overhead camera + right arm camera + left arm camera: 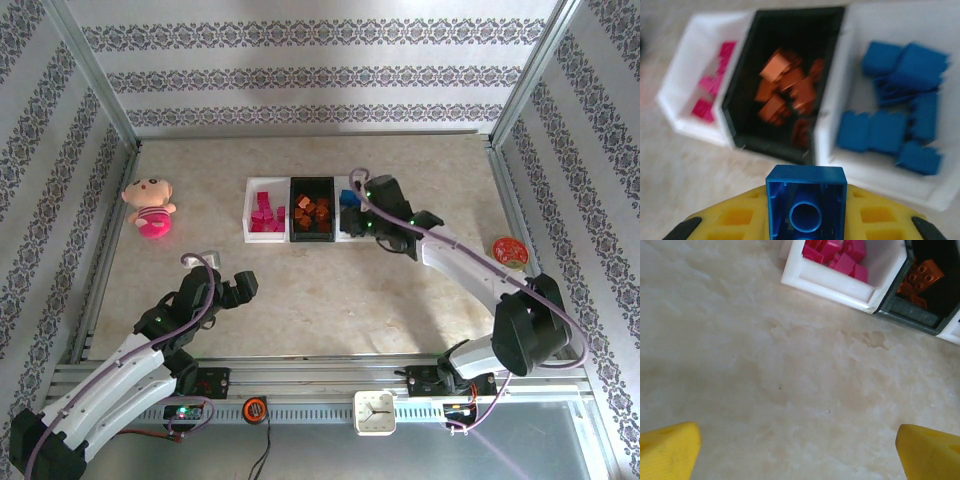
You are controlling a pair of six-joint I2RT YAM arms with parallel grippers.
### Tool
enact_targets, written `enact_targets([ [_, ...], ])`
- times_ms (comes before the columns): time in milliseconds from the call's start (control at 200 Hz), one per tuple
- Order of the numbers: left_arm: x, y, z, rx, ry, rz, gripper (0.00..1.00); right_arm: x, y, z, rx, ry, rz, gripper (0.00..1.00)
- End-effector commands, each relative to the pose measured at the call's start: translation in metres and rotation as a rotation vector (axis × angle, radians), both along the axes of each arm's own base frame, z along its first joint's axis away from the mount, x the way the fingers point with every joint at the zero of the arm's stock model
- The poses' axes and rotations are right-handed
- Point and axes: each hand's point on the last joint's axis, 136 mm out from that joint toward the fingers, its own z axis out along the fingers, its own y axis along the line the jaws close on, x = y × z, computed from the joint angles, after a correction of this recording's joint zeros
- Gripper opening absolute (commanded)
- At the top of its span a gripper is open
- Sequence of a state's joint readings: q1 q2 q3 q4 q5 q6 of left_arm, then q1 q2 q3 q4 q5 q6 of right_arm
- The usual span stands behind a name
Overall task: Sort the legos into containers by color
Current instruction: Place the lego in the container.
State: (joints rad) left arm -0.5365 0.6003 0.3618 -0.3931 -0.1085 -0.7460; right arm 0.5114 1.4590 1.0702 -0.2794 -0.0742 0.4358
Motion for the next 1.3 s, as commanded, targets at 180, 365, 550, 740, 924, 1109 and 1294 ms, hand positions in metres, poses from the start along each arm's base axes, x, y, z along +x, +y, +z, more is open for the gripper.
enact_targets([
  [180,-0.006,-0.003,-0.011,-0.038,0.035,0.003,1.00,0.064,-0.018,-0.037,-0.104,0.073,-0.126,0.20],
  [365,-0.006,-0.002,-0.011,-0.036,0.035,0.008,1.00,0.089,-0.015,-0.050,-0.138,0.089,-0.141,0.41],
  [550,0.003,0.001,0.005,-0.012,-0.024,0.020,1.00,0.092,-0.017,-0.020,-0.118,0.026,-0.150,0.62],
  [740,0.024,0.001,0.033,0.004,-0.142,0.043,1.00,0.054,-0.031,0.018,-0.048,-0.084,-0.178,0.68],
  [924,0.052,0.004,0.065,0.136,-0.249,0.048,1.00,0.006,-0.057,0.036,-0.051,-0.187,-0.243,0.86],
  [1109,0.091,0.011,0.097,0.334,-0.410,0.070,0.99,-0.023,-0.096,0.040,-0.023,-0.305,-0.402,0.95],
  [1294,0.141,0.040,0.076,0.413,-0.321,0.082,0.99,-0.037,-0.118,0.043,-0.027,-0.383,-0.467,0.98],
])
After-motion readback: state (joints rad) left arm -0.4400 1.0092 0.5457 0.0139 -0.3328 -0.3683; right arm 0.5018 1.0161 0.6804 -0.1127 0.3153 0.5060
